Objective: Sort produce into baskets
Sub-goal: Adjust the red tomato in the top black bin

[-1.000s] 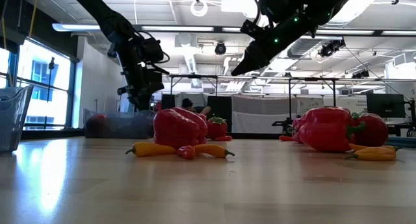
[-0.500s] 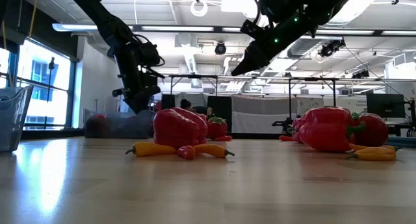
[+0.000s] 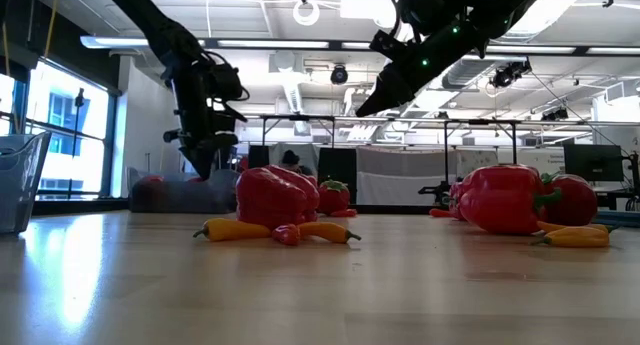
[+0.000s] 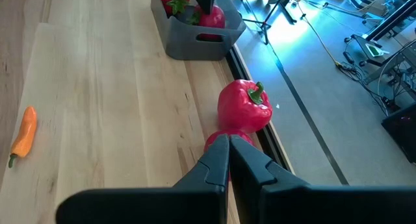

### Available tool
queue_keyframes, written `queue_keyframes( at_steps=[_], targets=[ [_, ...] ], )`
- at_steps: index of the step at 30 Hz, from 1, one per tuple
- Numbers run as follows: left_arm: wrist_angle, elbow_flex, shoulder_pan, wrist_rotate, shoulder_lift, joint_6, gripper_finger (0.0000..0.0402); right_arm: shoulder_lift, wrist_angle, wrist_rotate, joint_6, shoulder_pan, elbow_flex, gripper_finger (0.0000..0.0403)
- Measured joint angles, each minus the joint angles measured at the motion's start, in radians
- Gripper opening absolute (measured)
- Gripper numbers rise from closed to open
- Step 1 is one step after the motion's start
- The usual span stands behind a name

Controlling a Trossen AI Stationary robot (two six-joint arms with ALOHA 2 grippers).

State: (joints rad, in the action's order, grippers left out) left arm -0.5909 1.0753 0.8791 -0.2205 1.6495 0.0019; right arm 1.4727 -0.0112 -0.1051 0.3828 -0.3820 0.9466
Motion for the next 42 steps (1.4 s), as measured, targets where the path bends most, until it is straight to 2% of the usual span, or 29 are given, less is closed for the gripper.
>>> queue_keyframes(
  at_steps=[4, 9, 22, 42],
  targets=[
    [-0.024, 0.021, -0.01, 0.011, -0.001, -0.016, 0.0, 0.0, 0.0, 0.0, 0.0, 0.0, 0.0, 0.0002],
    [-0.003, 0.024, -0.017, 0.092, 0.0, 0.008, 0.0, 0.0, 0.0, 0.0, 0.0, 0.0, 0.0, 0.0002],
    [0.018, 0.024, 0.011, 0.103, 0.076, 0.036, 0.0, 0.0, 0.0, 0.0, 0.0, 0.0, 0.0, 0.0002],
    [-0.084, 0.024, 0.019, -0.073, 0.053, 0.033, 0.0, 0.0, 0.009, 0.0, 0.0, 0.0, 0.0, 0.0002]
  ],
)
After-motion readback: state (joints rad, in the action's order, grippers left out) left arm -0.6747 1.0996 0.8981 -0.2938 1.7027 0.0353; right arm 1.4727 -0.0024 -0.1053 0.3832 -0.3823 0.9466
